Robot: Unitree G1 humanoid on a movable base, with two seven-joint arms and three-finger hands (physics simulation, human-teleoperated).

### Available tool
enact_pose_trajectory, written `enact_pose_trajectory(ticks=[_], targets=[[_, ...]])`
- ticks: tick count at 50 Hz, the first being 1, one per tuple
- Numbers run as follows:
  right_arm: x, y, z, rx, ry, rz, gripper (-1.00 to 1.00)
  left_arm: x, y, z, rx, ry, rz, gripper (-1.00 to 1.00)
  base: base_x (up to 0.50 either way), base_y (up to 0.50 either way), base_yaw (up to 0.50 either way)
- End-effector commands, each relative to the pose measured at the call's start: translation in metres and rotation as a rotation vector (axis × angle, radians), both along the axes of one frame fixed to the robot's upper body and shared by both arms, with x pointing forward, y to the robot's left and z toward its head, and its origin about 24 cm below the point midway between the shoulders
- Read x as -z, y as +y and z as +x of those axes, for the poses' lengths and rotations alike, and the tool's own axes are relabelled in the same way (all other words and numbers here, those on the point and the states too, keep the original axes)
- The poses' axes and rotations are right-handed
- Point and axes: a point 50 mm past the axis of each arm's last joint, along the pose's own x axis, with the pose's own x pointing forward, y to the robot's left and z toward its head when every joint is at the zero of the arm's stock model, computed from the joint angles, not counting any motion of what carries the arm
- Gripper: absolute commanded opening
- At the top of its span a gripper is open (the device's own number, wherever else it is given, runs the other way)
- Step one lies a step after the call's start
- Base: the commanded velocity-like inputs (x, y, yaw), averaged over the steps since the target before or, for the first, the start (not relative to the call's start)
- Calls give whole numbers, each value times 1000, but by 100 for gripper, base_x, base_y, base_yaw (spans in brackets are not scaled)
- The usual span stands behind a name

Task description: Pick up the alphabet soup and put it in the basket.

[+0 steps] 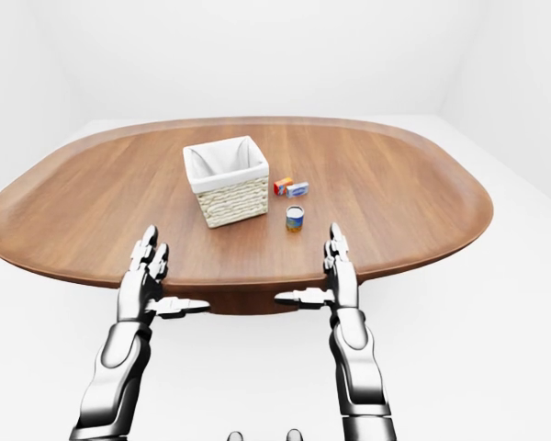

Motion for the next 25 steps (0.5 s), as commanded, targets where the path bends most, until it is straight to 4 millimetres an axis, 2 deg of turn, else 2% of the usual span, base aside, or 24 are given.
enact_pose_trajectory(ticks=[1, 2, 8, 14, 17, 20, 25], targets=[[-3, -1, 1, 7, -11, 5, 100, -28, 18, -15, -89, -121, -29, 100, 24, 0, 0], [-2, -1, 1, 7, -9, 5, 100, -37, 24, -22, -119, -164, -34, 100, 25, 0, 0], [-2, -1, 1, 7, -6, 4, 100, -61, 35, -46, -164, -262, -57, 100, 26, 0, 0], [-1, -1, 2, 6, -5, 5, 100, -81, 39, -70, -186, -350, -74, 100, 26, 0, 0], [0, 0, 2, 5, 2, 3, 100, -94, 40, -89, -194, -412, -78, 100, 25, 0, 0], [0, 0, 1, 4, 2, 2, 100, -102, 40, -102, -191, -440, -85, 100, 25, 0, 0], [2, 1, 2, 5, 8, -1, 100, -106, 39, -109, -186, -458, -82, 100, 26, 0, 0]])
